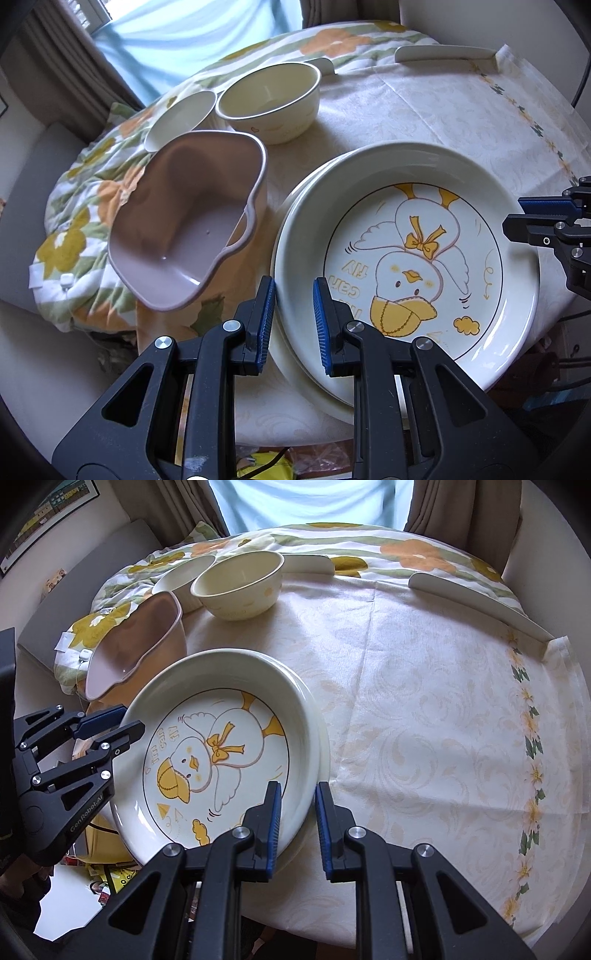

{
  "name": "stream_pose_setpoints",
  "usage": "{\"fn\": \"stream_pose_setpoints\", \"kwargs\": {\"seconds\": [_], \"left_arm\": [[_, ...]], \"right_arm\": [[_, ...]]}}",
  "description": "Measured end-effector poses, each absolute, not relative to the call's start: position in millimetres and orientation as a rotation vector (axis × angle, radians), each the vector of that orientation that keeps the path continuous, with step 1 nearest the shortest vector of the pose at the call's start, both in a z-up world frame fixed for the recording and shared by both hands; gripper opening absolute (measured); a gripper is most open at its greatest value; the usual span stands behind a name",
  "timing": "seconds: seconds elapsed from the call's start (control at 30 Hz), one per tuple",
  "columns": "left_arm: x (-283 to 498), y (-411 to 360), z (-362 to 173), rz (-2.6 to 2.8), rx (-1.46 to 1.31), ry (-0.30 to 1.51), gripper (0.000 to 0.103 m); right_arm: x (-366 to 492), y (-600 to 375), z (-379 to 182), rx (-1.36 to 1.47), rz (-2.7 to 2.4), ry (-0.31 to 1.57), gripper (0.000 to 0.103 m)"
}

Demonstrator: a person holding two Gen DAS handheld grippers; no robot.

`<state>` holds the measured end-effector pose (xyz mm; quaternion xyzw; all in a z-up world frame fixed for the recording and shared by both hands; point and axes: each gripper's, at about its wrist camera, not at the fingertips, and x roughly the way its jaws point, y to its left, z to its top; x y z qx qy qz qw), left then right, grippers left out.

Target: Organize plates and bowls

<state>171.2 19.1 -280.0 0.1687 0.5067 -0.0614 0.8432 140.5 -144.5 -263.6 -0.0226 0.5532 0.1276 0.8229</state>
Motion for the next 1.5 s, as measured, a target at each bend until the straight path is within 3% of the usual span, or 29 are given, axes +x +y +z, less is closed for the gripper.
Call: {"fn": "stream_pose_setpoints", "kwargs": {"seconds": [0.27,0.3,0.37,0.4,0.43,0.5,0.53,0.57,1.0,1.3,1.4,1.5], "left_arm": [[175.4,46.8,-238.1,-0.12,0.151,1.043,0.018],[176.3,53.3,-231.4,-0.114,0.11,1.036,0.02],[178.6,66.5,-221.0,-0.098,0.034,1.03,0.021],[179.0,72.0,-217.0,-0.089,0.009,1.025,0.021],[180.0,76.0,-214.0,-0.077,-0.006,1.022,0.025],[181.9,83.7,-211.5,-0.052,-0.029,1.029,0.051],[182.0,87.5,-210.3,-0.04,-0.043,1.023,0.082],[181.1,91.4,-208.4,-0.03,-0.062,1.014,0.097],[186.8,177.1,-176.8,0.021,-0.081,0.943,0.097],[255.8,223.1,-227.4,-0.19,-0.068,1.09,0.096],[273.9,220.6,-252.0,-0.256,-0.047,1.141,0.083],[287.4,219.2,-275.6,-0.299,-0.048,1.192,0.074]], "right_arm": [[147.2,-157.1,-226.5,0.052,0.342,1.103,0.017],[148.8,-158.6,-220.9,0.069,0.359,1.089,0.022],[150.6,-161.4,-210.5,0.109,0.398,1.055,0.054],[151.7,-163.0,-205.2,0.131,0.418,1.038,0.078],[152.5,-164.4,-201.0,0.149,0.43,1.024,0.083],[155.0,-165.3,-194.7,0.166,0.444,1.012,0.083],[156.3,-165.1,-192.5,0.162,0.446,1.004,0.083],[156.9,-164.5,-190.8,0.153,0.45,0.995,0.083],[177.9,-132.3,-185.8,0.065,0.451,0.991,0.083],[208.9,-69.2,-212.1,0.139,0.401,1.062,0.083],[220.6,-47.8,-230.0,0.149,0.359,1.099,0.081],[233.8,-32.2,-248.0,0.187,0.331,1.135,0.066]]}}
